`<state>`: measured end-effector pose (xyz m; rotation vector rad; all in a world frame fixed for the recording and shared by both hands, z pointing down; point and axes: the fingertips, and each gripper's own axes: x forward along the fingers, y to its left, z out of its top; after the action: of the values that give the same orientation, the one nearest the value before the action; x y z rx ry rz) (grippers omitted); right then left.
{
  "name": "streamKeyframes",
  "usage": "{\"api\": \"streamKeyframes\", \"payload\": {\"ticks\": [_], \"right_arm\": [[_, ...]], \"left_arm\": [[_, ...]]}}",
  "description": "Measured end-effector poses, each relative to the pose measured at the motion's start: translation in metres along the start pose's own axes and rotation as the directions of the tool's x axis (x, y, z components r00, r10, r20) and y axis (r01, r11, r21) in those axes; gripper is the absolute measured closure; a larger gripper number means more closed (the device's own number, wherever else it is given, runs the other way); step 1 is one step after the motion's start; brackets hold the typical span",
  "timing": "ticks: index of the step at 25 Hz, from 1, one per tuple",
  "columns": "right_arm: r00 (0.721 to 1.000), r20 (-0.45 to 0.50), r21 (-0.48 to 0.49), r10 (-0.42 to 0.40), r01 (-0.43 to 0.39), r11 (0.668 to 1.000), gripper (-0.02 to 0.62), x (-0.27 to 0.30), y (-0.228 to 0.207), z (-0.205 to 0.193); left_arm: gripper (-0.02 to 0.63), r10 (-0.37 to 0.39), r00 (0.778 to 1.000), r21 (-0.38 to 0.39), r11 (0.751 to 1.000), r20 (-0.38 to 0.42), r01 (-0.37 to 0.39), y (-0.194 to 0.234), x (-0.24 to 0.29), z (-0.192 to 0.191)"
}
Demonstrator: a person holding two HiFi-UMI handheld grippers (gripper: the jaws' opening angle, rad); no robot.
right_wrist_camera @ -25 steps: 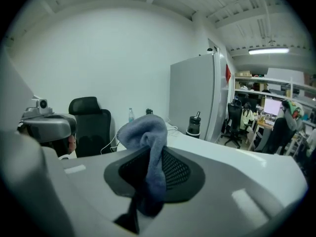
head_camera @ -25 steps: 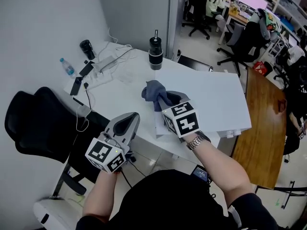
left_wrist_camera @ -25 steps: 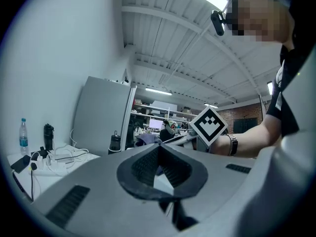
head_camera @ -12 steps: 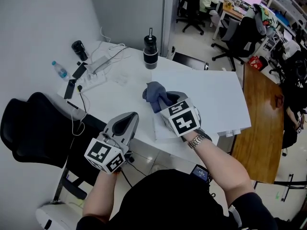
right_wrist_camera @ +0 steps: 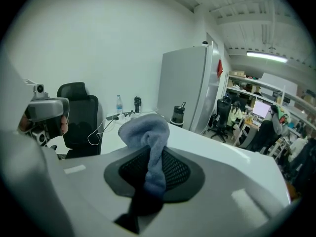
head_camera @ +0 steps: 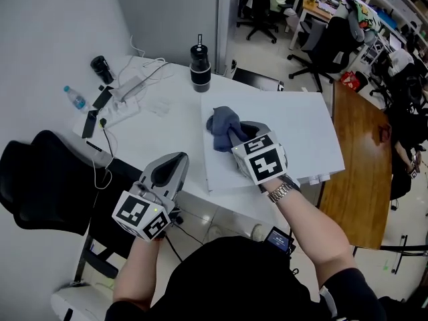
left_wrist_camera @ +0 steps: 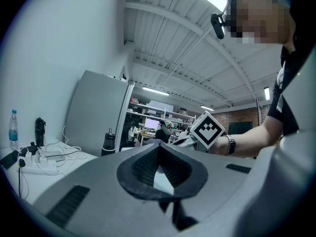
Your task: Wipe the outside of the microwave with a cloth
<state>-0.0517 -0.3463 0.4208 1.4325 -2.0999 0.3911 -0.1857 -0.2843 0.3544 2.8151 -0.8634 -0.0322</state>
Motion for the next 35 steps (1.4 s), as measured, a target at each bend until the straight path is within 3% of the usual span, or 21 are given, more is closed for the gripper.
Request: {"api": "streamKeyframes", "payload": {"ticks": [18,35], "right_arm": [[0.999,0.008,0.051,-0.052,0.051,0.997,0.523,-0.060,-0.102,-0.053],[0.994,0.029,0.110,-0.104,0.100,0.989,0.523,-0.116,-0.206,-0.102]], "left_arm": [[0.601,0.028,1.000,0.050,0.998,0.010,-0.029,-0.076,0.037,0.010],[0.601,0.032,0.999,0.096,0.995,-0.032,-0.029,-0.151,0.086,0.005]]}}
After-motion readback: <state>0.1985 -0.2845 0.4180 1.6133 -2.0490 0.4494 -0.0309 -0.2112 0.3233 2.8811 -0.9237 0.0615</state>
